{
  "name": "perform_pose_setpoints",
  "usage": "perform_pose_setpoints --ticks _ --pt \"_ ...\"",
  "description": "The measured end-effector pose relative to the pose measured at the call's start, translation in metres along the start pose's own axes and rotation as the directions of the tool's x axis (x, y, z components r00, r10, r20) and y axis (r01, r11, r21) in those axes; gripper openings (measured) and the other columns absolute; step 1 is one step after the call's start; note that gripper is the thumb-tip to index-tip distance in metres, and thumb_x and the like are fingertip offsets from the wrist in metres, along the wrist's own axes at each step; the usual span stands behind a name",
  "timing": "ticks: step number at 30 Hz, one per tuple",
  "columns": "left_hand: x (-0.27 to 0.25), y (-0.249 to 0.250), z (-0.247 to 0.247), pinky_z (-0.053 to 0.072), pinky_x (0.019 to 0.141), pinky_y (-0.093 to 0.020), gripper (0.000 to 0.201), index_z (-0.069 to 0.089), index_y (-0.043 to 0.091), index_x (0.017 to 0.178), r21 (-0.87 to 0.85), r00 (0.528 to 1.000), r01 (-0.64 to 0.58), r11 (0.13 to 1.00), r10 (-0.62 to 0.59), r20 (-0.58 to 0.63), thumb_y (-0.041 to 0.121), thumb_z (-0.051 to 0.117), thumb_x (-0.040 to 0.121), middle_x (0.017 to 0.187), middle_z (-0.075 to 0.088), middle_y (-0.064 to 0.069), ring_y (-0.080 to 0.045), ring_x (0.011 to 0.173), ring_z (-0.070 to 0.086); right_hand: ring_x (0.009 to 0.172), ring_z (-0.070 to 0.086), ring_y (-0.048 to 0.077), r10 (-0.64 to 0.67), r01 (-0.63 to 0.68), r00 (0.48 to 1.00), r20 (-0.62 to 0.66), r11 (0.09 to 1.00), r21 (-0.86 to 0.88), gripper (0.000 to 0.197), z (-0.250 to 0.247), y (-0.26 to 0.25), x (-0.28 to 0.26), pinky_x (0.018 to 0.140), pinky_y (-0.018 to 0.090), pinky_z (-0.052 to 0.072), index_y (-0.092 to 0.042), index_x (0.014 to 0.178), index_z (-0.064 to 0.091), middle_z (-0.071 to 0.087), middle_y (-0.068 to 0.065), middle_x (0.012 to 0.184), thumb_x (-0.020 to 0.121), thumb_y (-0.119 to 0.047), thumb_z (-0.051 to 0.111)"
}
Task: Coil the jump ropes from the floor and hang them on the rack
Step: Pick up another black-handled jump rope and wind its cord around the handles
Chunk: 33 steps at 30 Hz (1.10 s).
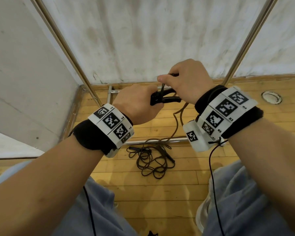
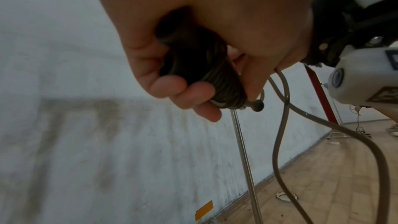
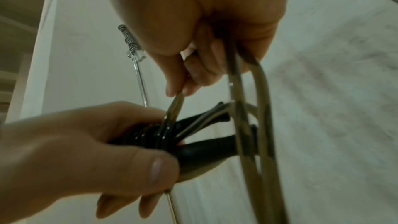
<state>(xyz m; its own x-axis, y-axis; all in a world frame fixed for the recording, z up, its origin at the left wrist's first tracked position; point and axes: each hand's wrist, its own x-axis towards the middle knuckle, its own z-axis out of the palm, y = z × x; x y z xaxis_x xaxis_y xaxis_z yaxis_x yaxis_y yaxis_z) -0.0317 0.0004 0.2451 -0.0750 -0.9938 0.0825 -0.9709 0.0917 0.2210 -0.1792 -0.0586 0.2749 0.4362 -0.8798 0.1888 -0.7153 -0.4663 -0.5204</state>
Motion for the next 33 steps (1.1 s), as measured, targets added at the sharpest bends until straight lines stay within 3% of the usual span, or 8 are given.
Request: perform_pose_setpoints --ticks 6,9,11,15,20,23,28,33 --pt "-0.011 -0.001 -0.009 0.038 0.052 -0.024 0.018 0.06 0.025 0.089 -0.149 0.995 -0.1 0.984 0.1 -0.008 0.04 0.062 0.079 0.064 0.056 0.01 -0.008 0.06 0.053 0.039 0.036 0.004 0.067 -0.117 0.979 0.193 0.957 0.265 0.045 -0.01 0.009 0.006 0.041 0.011 0.031 -0.026 0.044 0.057 0.041 -0.005 0.046 0.078 -0.055 0.066" --pt "-0.017 -0.001 -0.018 0.039 0.053 -0.022 0.02 0.059 0.026 0.088 -0.259 0.992 -0.121 0.958 0.11 -0.055 0.043 0.06 0.077 0.062 0.055 0.011 -0.006 0.059 0.055 0.049 0.044 0.01 0.041 -0.163 0.957 0.287 0.894 0.417 0.045 -0.01 0.013 0.007 0.056 0.017 0.038 -0.025 0.046 0.06 0.048 -0.002 0.051 0.08 -0.054 0.062" --pt "-0.022 0.0 -0.024 0.038 0.051 -0.019 0.02 0.054 0.03 0.086 -0.308 0.991 -0.127 0.943 0.106 -0.086 0.045 0.057 0.074 0.061 0.054 0.01 -0.006 0.058 0.055 0.056 0.048 0.018 0.018 -0.197 0.944 0.329 0.832 0.519 0.041 -0.007 0.012 0.005 0.062 0.027 0.04 -0.018 0.061 0.064 0.053 0.008 0.062 0.08 -0.054 0.062" --pt "-0.026 0.002 -0.03 0.04 0.047 -0.014 0.017 0.048 0.032 0.079 -0.454 0.984 -0.077 0.888 -0.006 -0.178 0.041 0.062 0.075 0.062 0.055 0.009 -0.003 0.06 0.056 0.046 0.039 0.01 0.026 -0.355 0.913 0.407 0.543 0.761 0.032 0.01 0.011 0.002 0.041 0.019 0.033 -0.011 0.069 0.056 0.05 -0.002 0.058 0.077 -0.04 0.066" --pt "-0.022 0.004 -0.035 0.05 0.056 -0.047 0.03 0.054 0.012 0.084 -0.668 0.944 -0.044 0.743 -0.187 -0.27 0.04 0.059 0.075 0.073 0.065 -0.016 -0.03 0.062 0.059 0.039 0.028 0.007 -0.004 -0.385 0.906 0.423 0.406 0.828 0.028 0.03 -0.003 -0.004 0.036 0.018 0.022 -0.018 0.073 0.049 0.039 -0.009 0.047 0.098 -0.016 0.038" --pt "-0.018 0.001 -0.038 0.047 0.054 -0.049 0.025 0.049 0.015 0.084 -0.739 0.922 -0.035 0.673 -0.264 -0.284 0.037 0.059 0.077 0.073 0.066 -0.015 -0.03 0.058 0.058 0.041 0.029 0.007 0.023 -0.275 0.953 0.301 0.474 0.836 0.023 0.035 -0.013 -0.007 0.037 0.019 0.022 -0.019 0.085 0.056 0.04 -0.009 0.05 0.1 -0.022 0.038" --pt "-0.011 -0.001 -0.041 0.04 0.05 -0.021 0.012 0.047 0.032 0.088 -0.79 0.904 -0.047 0.612 -0.311 -0.294 0.029 0.057 0.082 0.066 0.065 0.006 -0.003 0.048 0.056 0.047 0.038 0.002 0.011 -0.02 1.0 0.019 0.821 0.57 0.024 0.042 -0.026 -0.015 0.047 0.016 0.031 -0.023 0.082 0.054 0.047 -0.007 0.062 0.1 -0.022 0.038" --pt "-0.008 0.002 -0.036 0.042 0.056 -0.028 0.01 0.057 0.021 0.093 -0.763 0.914 -0.023 0.646 -0.296 -0.278 0.027 0.06 0.087 0.071 0.063 0.007 -0.008 0.055 0.056 0.086 0.054 0.014 -0.075 0.08 0.996 -0.056 0.993 0.088 0.016 0.043 -0.017 -0.013 0.071 0.022 0.036 -0.022 0.096 0.064 0.06 -0.004 0.088 0.095 -0.03 0.05"
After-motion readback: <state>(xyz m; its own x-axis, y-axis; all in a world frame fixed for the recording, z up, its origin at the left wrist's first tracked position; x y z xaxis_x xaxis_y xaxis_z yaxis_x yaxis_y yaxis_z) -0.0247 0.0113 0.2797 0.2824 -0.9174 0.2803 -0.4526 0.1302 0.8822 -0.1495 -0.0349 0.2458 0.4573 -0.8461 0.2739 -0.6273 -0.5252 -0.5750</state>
